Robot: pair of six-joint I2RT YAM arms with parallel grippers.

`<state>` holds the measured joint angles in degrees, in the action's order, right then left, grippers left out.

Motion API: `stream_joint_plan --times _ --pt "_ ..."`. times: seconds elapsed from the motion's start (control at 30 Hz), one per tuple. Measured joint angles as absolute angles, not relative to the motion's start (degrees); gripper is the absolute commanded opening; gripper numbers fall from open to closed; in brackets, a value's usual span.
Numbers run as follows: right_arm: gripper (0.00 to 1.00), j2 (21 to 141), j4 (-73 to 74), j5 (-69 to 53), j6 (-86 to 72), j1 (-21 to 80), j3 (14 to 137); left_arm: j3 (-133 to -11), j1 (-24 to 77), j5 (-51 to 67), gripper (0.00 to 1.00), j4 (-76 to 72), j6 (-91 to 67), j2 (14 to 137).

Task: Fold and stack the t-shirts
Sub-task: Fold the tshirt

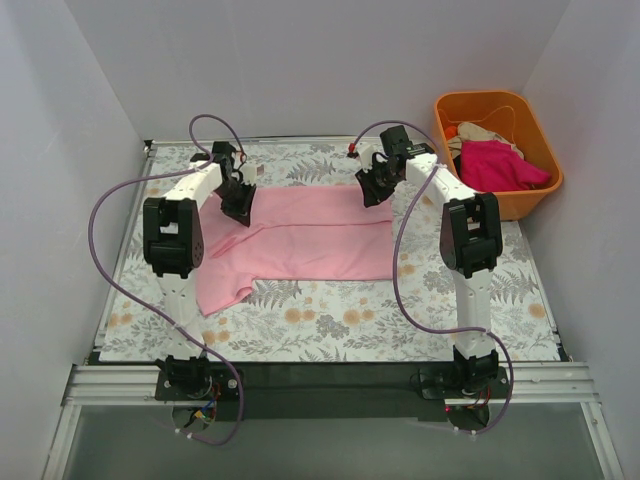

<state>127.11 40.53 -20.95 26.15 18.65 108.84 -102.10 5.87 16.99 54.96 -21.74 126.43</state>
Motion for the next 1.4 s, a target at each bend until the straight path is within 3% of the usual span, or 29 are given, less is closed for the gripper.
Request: stream_joint_plan --times 0.03,0.4,0.47,0.53,0.63,0.77,0.9,1.07,1.23,1.4 --pt "0.25 127.1 40.5 -20.9 26.2 18.6 108.8 -102.1 5.9 17.1 0.0 55.2 -21.6 126.4" --pt "0.25 127.1 40.5 -20.9 26.6 18.3 108.1 -98.1 6.3 20.9 0.0 57.6 -19.8 121.7" --pt "0.27 127.1 40.6 -20.9 26.8 18.2 107.7 -95.2 6.7 21.8 0.11 58.2 -19.0 119.1" --pt "0.29 127.1 40.6 -20.9 27.0 18.1 107.7 -93.2 7.2 22.3 0.3 58.4 -18.4 117.8" --pt "0.33 127.0 40.5 -20.9 27.2 18.1 107.2 -90.3 7.7 23.4 0.46 58.8 -17.5 117.3" --pt "0.37 125.5 40.6 -20.9 27.9 18.1 104.6 -89.4 7.9 25.3 0.51 60.3 -16.9 117.1" --pt "0.39 119.5 40.9 -21.1 30.7 18.1 97.7 -89.8 7.3 27.9 0.53 63.4 -14.2 113.4" --pt "0.4 107.2 42.2 -21.1 35.4 18.1 86.0 -87.6 0.8 30.6 0.52 70.4 -3.8 99.8" --pt "0.4 100.0 43.6 -18.8 39.4 19.2 76.2 -74.7 -4.6 25.5 0.44 74.2 6.2 85.1" --pt "0.4 99.0 43.6 -15.0 41.3 22.4 68.6 -61.4 -3.3 19.4 0.41 75.2 14.0 81.5"
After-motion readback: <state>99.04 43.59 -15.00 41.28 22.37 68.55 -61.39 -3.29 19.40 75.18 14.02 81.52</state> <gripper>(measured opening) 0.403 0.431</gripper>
